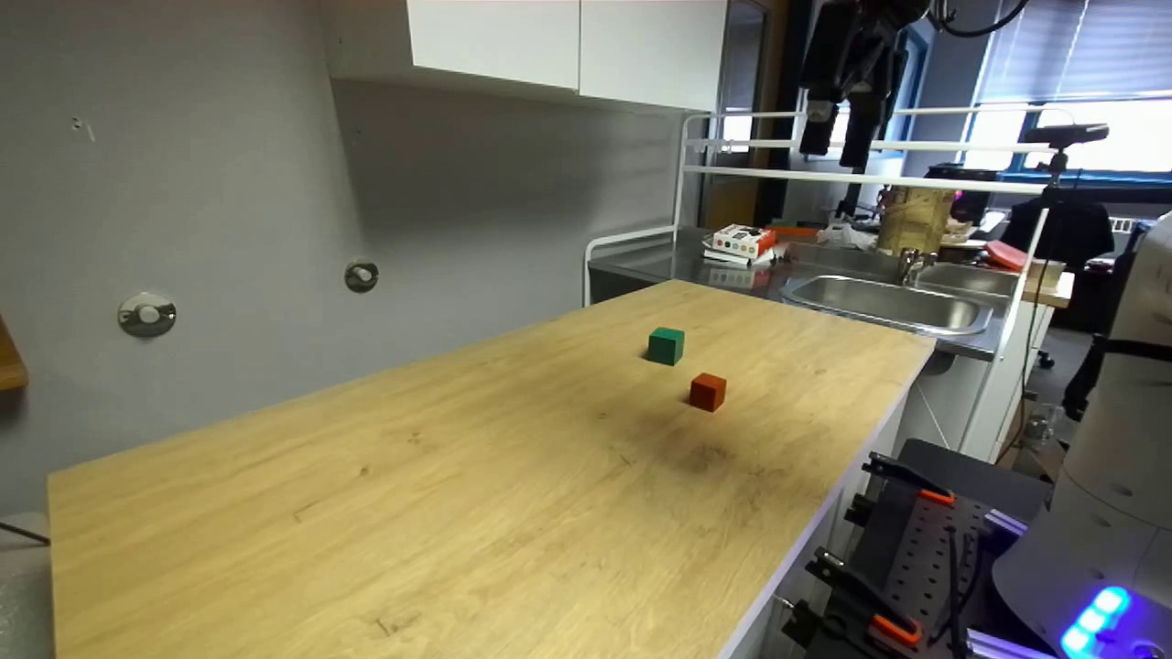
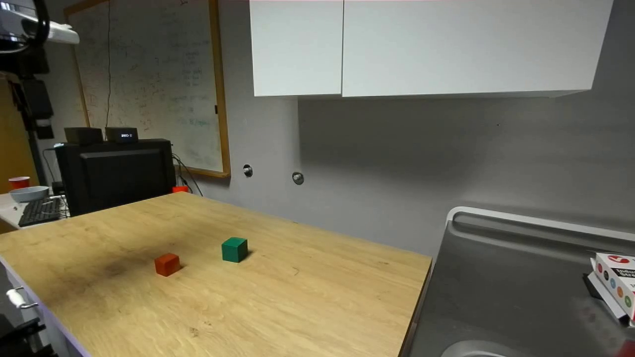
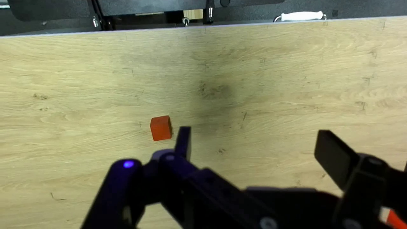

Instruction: Put the orange block on top of the green one

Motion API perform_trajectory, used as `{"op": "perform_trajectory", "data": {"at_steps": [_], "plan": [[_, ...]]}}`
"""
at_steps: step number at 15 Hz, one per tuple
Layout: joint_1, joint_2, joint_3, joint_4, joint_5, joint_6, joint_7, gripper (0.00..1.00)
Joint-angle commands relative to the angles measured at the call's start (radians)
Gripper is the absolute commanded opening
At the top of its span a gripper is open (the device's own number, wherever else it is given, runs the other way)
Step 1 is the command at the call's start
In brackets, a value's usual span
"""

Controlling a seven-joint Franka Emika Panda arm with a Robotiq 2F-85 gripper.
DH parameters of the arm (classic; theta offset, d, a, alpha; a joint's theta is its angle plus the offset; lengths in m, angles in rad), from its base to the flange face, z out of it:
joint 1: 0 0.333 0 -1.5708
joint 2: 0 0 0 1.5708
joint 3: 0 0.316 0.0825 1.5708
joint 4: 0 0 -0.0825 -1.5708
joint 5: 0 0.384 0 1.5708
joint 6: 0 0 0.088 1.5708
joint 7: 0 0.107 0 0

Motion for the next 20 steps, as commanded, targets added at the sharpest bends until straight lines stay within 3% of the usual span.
{"op": "perform_trajectory", "data": {"at_steps": [1, 6, 11, 20], "plan": [[-0.045, 0.031, -0.016, -0.042, -0.009, 0.113, -0.016, 1.00], [-0.100, 0.129, -0.051, -0.122, -0.031, 0.323, -0.024, 1.00], [-0.143, 0.312, -0.086, -0.155, -0.058, 0.499, -0.018, 1.00], [-0.146, 0.725, -0.077, -0.056, -0.113, 0.663, 0.024, 1.00]]}}
